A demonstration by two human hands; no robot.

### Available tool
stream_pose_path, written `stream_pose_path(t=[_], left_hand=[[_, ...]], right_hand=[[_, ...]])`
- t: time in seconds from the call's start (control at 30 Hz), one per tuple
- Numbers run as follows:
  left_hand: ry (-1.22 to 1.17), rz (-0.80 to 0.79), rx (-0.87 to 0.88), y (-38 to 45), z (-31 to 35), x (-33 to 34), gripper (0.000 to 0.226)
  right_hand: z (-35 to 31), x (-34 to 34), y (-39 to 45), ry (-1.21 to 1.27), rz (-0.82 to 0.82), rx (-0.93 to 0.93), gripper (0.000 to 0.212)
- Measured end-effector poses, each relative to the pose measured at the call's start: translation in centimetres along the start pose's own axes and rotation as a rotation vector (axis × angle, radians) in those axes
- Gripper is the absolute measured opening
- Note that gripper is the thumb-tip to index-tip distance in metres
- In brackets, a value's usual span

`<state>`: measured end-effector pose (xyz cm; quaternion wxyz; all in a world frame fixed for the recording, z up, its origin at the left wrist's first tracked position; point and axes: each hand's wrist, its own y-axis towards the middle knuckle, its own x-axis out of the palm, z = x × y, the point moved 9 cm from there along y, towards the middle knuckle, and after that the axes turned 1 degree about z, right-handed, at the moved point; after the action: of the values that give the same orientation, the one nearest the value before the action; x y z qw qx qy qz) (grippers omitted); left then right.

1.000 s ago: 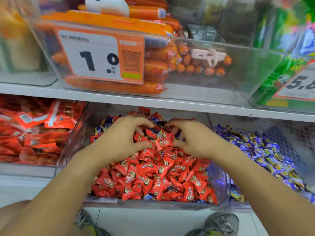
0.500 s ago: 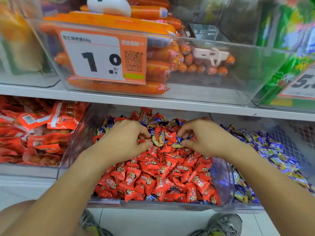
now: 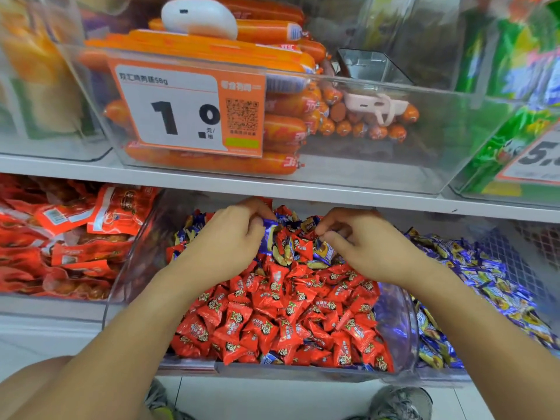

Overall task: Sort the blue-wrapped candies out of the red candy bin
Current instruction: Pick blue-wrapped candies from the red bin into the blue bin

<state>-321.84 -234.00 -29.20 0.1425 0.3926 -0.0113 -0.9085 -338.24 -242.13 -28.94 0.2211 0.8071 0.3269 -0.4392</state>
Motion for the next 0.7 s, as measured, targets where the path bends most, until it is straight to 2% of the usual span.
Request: stream_pose_path(t=[0.07, 0.17, 0.23, 0.5, 0.6, 0.7], left_hand=[[0.037, 0.008, 0.002, 0.1, 0.2, 0.1, 0.027], [0.095, -0.014, 0.032, 0.3, 0.9, 0.8, 0.028], [0.122, -0.046, 0.052, 0.4, 1.1, 1.4, 0.037], [0.214, -0.103, 0.064, 0.9, 1.1, 2.0, 0.022], [0.162, -0.139, -0.001, 0.9, 0.7, 1.9, 0.024], [0.219, -0.140, 0.043, 0.9, 0.7, 1.8, 0.023]], right_hand=[[0.0, 0.7, -0.1, -0.003, -0.062, 0.013, 0.007], [0.3, 2.7, -0.4, -0.147, -0.233, 0.032, 0.033], [0.6, 3.0, -0.2, -0.180, -0.269, 0.063, 0.040], [-0.8, 3.9, 0.1, -0.361, -0.235, -0.025, 0.043], [-0.5, 3.1, 0.4, -0.297, -0.196, 0.015, 0.034], [-0.1, 1.7, 0.3, -0.216, -0.124, 0.059, 0.033]])
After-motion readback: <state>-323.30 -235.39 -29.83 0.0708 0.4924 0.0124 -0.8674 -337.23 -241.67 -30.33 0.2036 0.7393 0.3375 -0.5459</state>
